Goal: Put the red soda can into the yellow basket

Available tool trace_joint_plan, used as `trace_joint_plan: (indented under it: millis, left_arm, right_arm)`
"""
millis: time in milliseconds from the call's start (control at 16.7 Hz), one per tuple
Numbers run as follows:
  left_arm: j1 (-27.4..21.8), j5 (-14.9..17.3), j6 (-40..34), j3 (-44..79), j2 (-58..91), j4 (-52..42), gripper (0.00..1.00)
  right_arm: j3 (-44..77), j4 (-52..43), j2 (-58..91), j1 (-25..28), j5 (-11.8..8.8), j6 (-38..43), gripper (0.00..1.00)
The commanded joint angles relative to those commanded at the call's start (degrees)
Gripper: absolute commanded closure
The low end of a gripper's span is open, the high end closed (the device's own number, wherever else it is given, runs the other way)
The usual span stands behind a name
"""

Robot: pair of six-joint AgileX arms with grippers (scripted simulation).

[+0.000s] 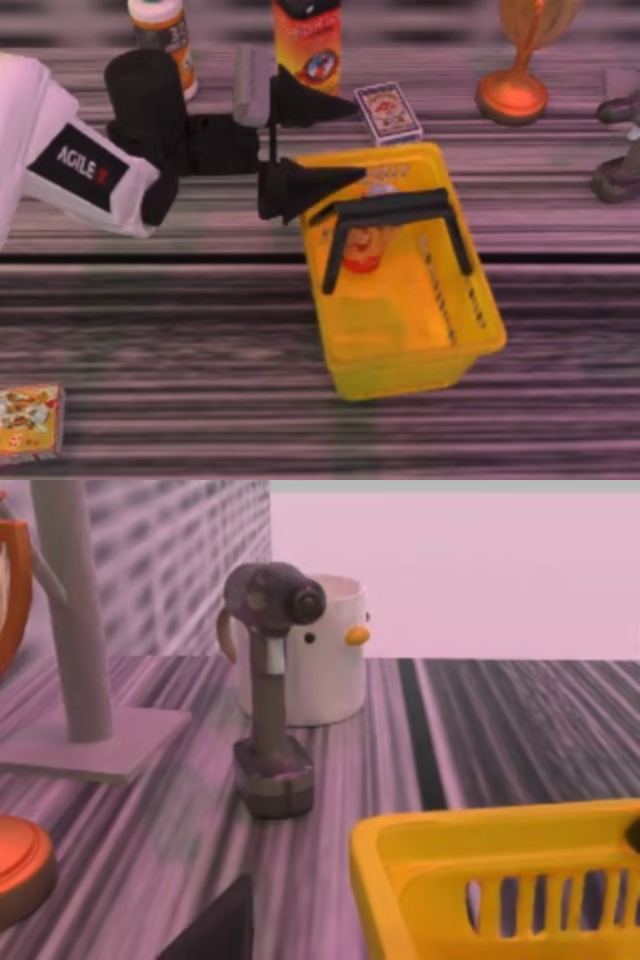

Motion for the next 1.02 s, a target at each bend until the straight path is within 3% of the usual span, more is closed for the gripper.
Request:
trace_joint_plan:
  millis: [300, 480, 720, 1020]
  left_arm:
    - [-0.2, -0.1, 0.0, 0.1, -0.2, -0.1, 0.00]
    - [0.4, -2.3, -0.9, -2.0, -3.1, -2.2, 0.00]
    - [2.6, -9.7, -3.3, -8.8, -14.2, -8.8, 0.00]
    - [6.7, -23.7, -6.0, -21.9, -38.3, -20.9, 0.00]
  right_arm:
    - [0.0, 0.0, 0.0, 0.0, 0.0, 0.0, 0.00]
    - [3.1, -2.7, 3.1, 1.3, 0.0, -1.9, 0.00]
    - [14.8, -11.9, 14.9, 5.5, -0.1, -8.4, 0.00]
    - [39.0, -28.5, 40.0, 13.0, -0.1, -20.2, 0.00]
